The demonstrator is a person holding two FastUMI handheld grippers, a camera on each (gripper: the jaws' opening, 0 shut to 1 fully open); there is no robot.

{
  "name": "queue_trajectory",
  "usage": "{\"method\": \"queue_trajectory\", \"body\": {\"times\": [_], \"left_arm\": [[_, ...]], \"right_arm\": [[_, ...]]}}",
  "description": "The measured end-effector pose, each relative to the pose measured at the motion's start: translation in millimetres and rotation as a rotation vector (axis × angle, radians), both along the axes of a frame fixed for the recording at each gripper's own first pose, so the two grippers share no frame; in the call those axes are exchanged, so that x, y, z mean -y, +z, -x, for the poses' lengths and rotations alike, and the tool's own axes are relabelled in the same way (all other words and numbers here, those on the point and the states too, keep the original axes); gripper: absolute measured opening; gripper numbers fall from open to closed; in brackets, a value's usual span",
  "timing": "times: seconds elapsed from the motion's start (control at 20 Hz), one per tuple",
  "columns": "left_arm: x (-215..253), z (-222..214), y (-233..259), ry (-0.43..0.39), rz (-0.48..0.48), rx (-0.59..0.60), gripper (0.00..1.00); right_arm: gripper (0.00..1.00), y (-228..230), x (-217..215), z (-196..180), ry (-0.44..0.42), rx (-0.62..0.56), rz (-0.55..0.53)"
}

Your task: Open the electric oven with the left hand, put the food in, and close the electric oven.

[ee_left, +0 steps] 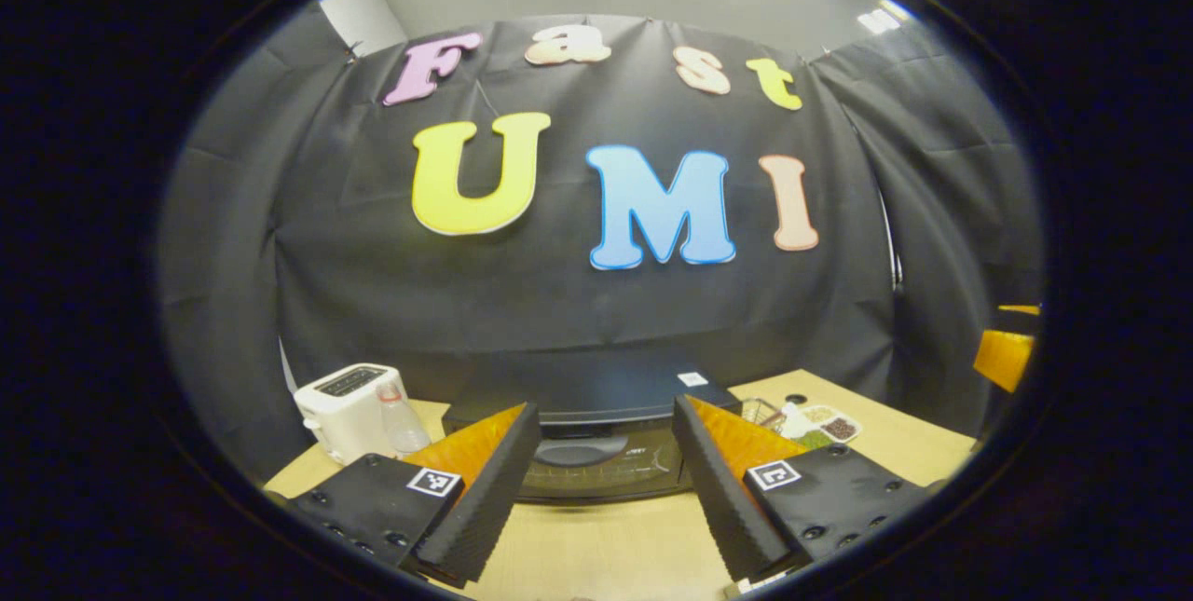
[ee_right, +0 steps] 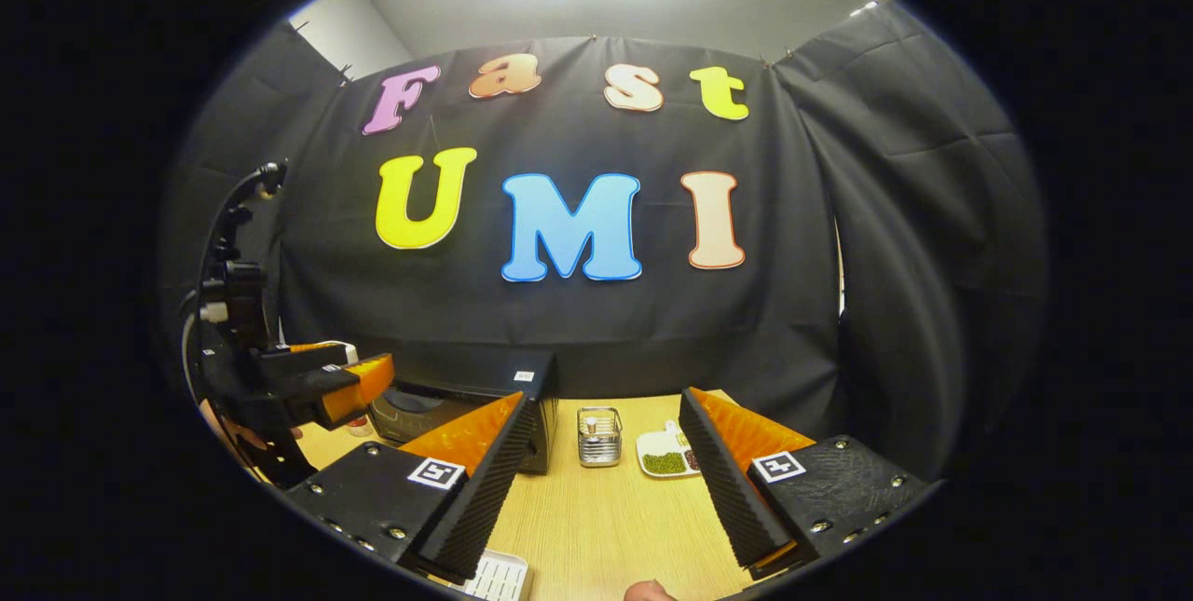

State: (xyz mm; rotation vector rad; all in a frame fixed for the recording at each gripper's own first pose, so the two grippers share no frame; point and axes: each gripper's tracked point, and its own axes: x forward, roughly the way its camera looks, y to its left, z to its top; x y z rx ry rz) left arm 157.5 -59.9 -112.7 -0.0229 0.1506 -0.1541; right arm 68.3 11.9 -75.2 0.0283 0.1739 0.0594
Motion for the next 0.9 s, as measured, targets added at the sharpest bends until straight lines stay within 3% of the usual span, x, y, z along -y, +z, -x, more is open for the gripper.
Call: {"method": "queue_trajectory", "body": {"times": [0.15, 0.3, 0.6, 0.9], "left_arm": [[1, 30, 36, 0.038, 0.026, 0.045, 0.91], [4, 61, 64, 0.069, 0.030, 0.089, 1.00], [16, 128, 94, 0.104, -0.005, 0.140, 1.00], [9, 166, 106, 0.111, 0.000, 0.139, 0.98]], "right_arm": [[0.96, 8, 18, 11, 0.021, 0.009, -0.008], [0.96, 16, 40, 26, 0.021, 0.024, -0.026], [0.96, 25, 81, 55, 0.036, 0.073, -0.036], [0.96, 28, 87, 69, 0.016, 0.073, -0.054]]}}
